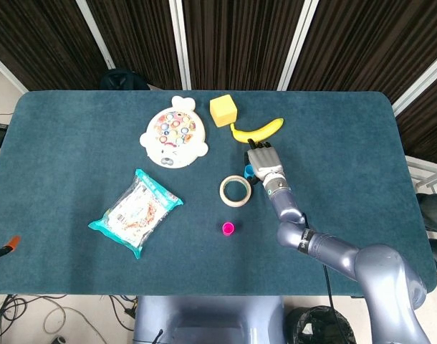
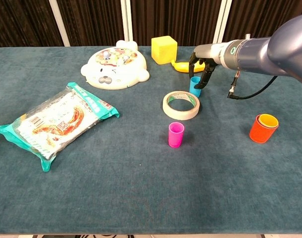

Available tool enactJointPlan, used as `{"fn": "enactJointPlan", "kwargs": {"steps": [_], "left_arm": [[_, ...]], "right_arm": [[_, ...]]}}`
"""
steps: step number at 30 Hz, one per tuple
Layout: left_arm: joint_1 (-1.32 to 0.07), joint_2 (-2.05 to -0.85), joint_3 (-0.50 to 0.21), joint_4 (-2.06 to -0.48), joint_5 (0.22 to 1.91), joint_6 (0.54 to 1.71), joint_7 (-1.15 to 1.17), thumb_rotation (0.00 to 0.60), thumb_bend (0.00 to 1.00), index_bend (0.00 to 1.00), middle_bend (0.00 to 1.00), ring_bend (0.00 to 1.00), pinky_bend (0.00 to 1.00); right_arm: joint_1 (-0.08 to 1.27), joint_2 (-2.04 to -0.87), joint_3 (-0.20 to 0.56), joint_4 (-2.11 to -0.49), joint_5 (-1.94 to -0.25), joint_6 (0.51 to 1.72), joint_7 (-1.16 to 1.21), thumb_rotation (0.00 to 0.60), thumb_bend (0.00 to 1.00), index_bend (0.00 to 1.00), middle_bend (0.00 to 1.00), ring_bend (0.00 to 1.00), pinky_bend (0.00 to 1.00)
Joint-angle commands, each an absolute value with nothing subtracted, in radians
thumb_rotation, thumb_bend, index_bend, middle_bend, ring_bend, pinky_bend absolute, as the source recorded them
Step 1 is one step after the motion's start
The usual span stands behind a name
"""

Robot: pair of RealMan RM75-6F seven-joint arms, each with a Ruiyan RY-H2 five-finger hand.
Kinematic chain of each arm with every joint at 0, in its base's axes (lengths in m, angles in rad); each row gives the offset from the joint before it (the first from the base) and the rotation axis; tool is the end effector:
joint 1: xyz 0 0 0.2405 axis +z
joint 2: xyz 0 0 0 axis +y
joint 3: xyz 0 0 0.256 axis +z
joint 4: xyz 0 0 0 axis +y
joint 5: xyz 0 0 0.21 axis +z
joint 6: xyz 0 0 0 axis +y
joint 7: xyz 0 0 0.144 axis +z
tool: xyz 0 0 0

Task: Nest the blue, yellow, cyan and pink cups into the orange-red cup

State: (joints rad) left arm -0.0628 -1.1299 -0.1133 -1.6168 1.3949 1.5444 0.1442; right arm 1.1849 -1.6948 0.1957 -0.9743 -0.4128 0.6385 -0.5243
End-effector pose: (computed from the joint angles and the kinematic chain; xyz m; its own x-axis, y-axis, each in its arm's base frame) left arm -0.3186 0.1855 0.1778 0.5018 -0.0936 0.8599 0.8627 0.1256 -0.4898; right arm -0.1064 -0.4680 -0.0344 0.4853 -0.3801 0.7874 -0.8733 -0.1683 0.4571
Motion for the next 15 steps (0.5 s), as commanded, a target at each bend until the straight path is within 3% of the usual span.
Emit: {"fn": "enactJointPlan", "kwargs": {"steps": [1, 15], "left_arm": [[-0.063, -1.129, -0.113, -1.617, 1.394, 1.544, 0.144, 0.600, 0.13, 0.06, 0.02, 0.00, 0.00], [-0.064, -1.132, -0.112, -1.617, 1.395, 1.542, 0.149, 0.600, 0.13, 0.06, 0.02, 0.00, 0.00]], "right_arm": [[1.184, -1.698, 0.196, -0.969, -0.411, 0.635, -0.524, 0.600, 0.38, 0.45, 0.03, 0.13, 0.12], [1.178, -1.698, 0.203, -0.954, -0.419, 0.624, -0.522, 0.600, 0.39, 0.51, 0.03, 0.14, 0.13]]}}
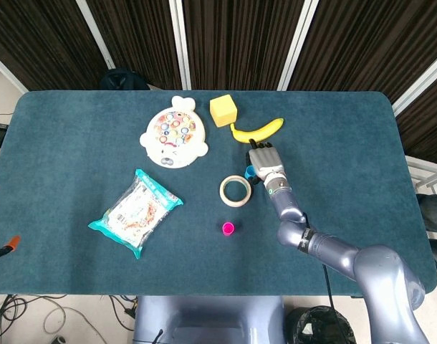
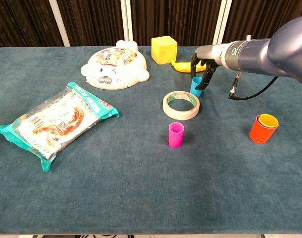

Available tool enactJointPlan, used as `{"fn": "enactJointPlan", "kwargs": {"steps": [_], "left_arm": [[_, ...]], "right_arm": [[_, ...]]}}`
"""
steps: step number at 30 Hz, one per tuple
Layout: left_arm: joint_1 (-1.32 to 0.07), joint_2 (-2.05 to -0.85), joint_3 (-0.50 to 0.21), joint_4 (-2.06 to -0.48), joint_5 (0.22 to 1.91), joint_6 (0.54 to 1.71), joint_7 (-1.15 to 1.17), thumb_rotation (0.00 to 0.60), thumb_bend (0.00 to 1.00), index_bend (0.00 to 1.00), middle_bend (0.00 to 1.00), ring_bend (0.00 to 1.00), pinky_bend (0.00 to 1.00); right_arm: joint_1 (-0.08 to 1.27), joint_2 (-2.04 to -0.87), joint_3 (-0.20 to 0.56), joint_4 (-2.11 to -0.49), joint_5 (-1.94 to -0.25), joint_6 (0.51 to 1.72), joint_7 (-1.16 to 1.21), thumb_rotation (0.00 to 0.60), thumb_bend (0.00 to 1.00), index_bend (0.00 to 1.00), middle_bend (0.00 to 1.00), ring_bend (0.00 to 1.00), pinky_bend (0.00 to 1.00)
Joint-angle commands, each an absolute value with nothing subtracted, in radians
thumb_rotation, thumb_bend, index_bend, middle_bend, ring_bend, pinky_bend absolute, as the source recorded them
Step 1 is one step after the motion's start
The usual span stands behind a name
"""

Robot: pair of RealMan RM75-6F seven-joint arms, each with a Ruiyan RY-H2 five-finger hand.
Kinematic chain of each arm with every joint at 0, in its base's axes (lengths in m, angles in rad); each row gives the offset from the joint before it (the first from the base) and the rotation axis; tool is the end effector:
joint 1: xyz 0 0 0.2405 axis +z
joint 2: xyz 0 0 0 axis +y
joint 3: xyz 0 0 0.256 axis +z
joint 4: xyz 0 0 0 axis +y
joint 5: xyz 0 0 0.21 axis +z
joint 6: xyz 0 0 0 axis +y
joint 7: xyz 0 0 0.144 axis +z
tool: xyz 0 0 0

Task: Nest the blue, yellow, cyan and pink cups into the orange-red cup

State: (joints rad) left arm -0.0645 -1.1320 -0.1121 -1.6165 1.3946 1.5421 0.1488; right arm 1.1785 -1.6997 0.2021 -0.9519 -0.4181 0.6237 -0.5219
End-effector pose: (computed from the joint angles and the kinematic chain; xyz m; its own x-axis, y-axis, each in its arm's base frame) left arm -0.3185 0.1858 0.1767 0.5040 -0.0903 0.8590 0.8614 0.1244 -0.4924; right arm -0.1103 -0.4706 -0.0334 0.4829 -0.3815 0.7882 -0.8743 -0.1598 0.4584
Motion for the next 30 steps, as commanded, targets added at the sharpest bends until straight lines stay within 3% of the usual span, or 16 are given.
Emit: {"fn": "enactJointPlan", "kwargs": {"steps": [1, 6, 12, 20, 30], "left_arm": [[-0.064, -1.132, -0.112, -1.617, 1.395, 1.543, 0.149, 0.600, 0.13, 0.06, 0.02, 0.00, 0.00], [-0.064, -1.131, -0.113, -1.617, 1.395, 1.545, 0.147, 0.600, 0.13, 0.06, 0.02, 0.00, 0.00], [-0.065, -1.130, -0.112, -1.616, 1.394, 1.541, 0.144, 0.600, 0.13, 0.06, 0.02, 0.00, 0.00], [-0.064, -1.130, -0.109, -1.622, 1.404, 1.546, 0.140, 0.600, 0.13, 0.06, 0.02, 0.00, 0.00], [-0.066, -1.134, -0.105, -1.624, 1.410, 1.544, 0.146, 0.600, 0.13, 0.06, 0.02, 0.00, 0.00]], "right_arm": [[1.177, -1.695, 0.204, -0.957, -0.420, 0.624, -0.521, 0.600, 0.39, 0.51, 0.03, 0.14, 0.13], [1.166, -1.655, 0.216, -1.009, -0.429, 0.643, -0.509, 0.600, 0.39, 0.51, 0.03, 0.14, 0.13], [1.125, -1.510, 0.216, -1.195, -0.470, 0.716, -0.509, 0.600, 0.39, 0.51, 0.03, 0.14, 0.13], [1.008, -1.236, 0.148, -1.564, -0.570, 0.836, -0.518, 0.600, 0.39, 0.51, 0.03, 0.14, 0.34], [0.817, -1.048, 0.066, -1.811, -0.801, 0.957, -0.394, 0.600, 0.39, 0.51, 0.03, 0.14, 0.53]]}}
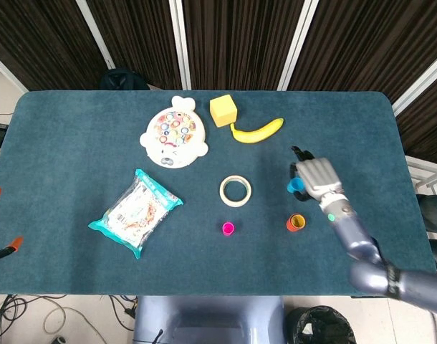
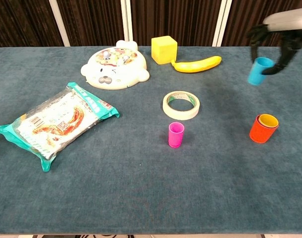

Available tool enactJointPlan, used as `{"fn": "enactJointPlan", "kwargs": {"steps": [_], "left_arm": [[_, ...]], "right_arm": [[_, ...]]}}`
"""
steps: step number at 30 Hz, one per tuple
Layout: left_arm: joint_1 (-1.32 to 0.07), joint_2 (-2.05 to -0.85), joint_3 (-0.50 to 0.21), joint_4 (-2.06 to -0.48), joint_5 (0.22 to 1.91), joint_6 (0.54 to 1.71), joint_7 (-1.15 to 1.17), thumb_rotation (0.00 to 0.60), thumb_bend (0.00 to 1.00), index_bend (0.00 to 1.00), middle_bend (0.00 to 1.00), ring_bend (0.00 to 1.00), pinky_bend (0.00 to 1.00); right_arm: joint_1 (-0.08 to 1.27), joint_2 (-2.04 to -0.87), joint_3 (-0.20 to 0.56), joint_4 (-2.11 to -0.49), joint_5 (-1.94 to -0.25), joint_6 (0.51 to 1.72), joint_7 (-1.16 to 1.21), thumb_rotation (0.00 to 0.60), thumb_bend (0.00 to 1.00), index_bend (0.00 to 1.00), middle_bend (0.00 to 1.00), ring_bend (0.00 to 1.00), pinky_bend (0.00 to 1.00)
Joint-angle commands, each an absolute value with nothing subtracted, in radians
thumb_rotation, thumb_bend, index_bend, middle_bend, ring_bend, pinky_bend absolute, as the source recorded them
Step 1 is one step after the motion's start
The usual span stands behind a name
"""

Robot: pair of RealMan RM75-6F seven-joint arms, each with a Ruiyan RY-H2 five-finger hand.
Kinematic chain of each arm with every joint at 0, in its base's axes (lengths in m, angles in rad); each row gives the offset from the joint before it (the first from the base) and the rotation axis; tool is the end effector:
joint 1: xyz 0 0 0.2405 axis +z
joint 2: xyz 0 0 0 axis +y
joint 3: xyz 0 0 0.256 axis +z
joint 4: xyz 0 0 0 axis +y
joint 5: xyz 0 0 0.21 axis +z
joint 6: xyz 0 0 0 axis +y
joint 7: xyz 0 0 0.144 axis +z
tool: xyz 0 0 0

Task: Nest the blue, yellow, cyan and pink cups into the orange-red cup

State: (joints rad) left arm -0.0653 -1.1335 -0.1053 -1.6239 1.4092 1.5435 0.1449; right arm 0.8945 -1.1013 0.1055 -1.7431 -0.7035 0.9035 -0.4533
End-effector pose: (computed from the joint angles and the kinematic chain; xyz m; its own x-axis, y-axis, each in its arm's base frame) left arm -0.3153 0.1848 0.1739 0.4941 -0.0874 0.8650 0.8679 0.1077 -0.4849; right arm -0.1645 -0.3733 0.1040 0.5477 -0.3070 0.7783 -0.8367 -0.1976 0.5108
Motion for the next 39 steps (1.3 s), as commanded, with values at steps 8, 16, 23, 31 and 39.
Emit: {"fn": "enactJointPlan", "kwargs": {"steps": [8, 16, 23, 31, 39], "left_arm": [[-0.067, -1.138, -0.104, -1.624, 1.410, 1.543, 0.154, 0.600, 0.13, 0.06, 0.02, 0.00, 0.00], [-0.068, -1.138, -0.104, -1.623, 1.408, 1.538, 0.150, 0.600, 0.13, 0.06, 0.02, 0.00, 0.00], [-0.069, -1.138, -0.105, -1.620, 1.404, 1.535, 0.146, 0.600, 0.13, 0.06, 0.02, 0.00, 0.00], [-0.071, -1.139, -0.106, -1.617, 1.403, 1.532, 0.143, 0.600, 0.13, 0.06, 0.02, 0.00, 0.00], [-0.070, -1.139, -0.106, -1.617, 1.403, 1.533, 0.145, 0.600, 0.13, 0.06, 0.02, 0.00, 0.00]], "right_arm": [[0.712, -0.996, 0.018, -1.874, -0.984, 1.025, -0.328, 0.600, 0.39, 0.52, 0.03, 0.14, 0.64], [0.668, -1.016, -0.001, -1.868, -1.059, 1.030, -0.309, 0.600, 0.39, 0.52, 0.03, 0.14, 0.72], [0.664, -1.053, 0.008, -1.857, -1.083, 1.016, -0.315, 0.600, 0.39, 0.52, 0.03, 0.14, 0.77], [0.672, -1.091, 0.035, -1.839, -1.063, 1.006, -0.336, 0.600, 0.39, 0.52, 0.03, 0.14, 0.82], [0.685, -1.114, 0.050, -1.815, -1.028, 0.978, -0.357, 0.600, 0.39, 0.52, 0.03, 0.14, 0.86]]}}
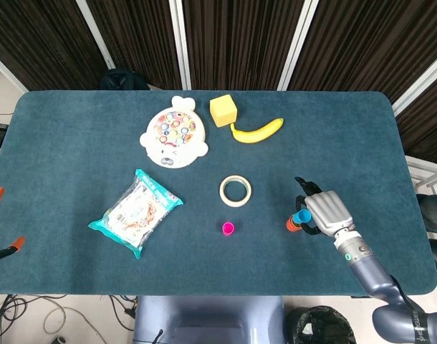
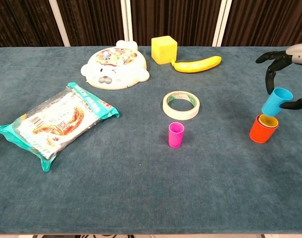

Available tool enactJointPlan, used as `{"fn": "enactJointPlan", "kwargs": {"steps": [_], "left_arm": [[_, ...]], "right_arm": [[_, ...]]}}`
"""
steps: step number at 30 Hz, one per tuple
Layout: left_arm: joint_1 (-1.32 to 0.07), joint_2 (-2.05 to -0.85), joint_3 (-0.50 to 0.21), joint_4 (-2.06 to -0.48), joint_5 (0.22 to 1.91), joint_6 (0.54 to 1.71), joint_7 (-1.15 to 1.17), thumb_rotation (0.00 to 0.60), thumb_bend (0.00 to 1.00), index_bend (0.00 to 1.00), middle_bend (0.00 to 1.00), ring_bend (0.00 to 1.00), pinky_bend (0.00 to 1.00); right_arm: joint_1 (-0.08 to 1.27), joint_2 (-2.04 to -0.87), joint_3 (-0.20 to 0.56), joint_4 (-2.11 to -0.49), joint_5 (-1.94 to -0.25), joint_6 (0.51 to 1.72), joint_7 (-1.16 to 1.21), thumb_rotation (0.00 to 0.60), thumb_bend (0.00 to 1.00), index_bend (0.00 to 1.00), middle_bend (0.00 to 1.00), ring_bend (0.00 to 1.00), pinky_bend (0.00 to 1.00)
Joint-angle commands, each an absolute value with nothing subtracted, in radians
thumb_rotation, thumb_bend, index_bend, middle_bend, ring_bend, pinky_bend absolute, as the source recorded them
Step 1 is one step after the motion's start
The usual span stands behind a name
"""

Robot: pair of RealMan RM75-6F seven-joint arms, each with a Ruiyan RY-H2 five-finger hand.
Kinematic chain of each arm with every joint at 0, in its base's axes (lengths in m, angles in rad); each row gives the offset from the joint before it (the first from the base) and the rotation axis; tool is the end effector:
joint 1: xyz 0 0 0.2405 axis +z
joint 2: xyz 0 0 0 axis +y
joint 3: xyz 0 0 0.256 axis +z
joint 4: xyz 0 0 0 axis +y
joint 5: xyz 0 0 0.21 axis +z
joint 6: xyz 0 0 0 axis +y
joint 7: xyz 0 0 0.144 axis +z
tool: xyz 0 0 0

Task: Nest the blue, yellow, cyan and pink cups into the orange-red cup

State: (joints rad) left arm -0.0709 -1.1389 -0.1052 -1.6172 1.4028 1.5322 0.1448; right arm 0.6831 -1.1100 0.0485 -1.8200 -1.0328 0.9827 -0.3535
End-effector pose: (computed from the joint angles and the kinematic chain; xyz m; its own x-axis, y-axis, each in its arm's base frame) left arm -0.3167 0.1867 0.1716 0.4938 -0.0781 0.8660 0.8678 0.1083 -0.4850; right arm -0.1959 -0.3104 0.0886 0.5307 -0.3244 0.7830 -0.8448 -0.2773 0.4577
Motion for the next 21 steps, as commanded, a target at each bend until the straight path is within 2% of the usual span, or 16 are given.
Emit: {"fn": "enactJointPlan", "kwargs": {"steps": [1, 21], "left_arm": [[-0.070, -1.139, -0.106, -1.617, 1.402, 1.534, 0.145, 0.600, 0.13, 0.06, 0.02, 0.00, 0.00], [-0.071, -1.144, -0.104, -1.617, 1.406, 1.537, 0.157, 0.600, 0.13, 0.06, 0.02, 0.00, 0.00]], "right_arm": [[0.685, -1.116, 0.051, -1.813, -1.026, 0.975, -0.358, 0.600, 0.39, 0.52, 0.03, 0.14, 0.87], [0.662, -1.118, 0.040, -1.800, -1.054, 0.952, -0.337, 0.600, 0.39, 0.52, 0.03, 0.14, 0.94]]}}
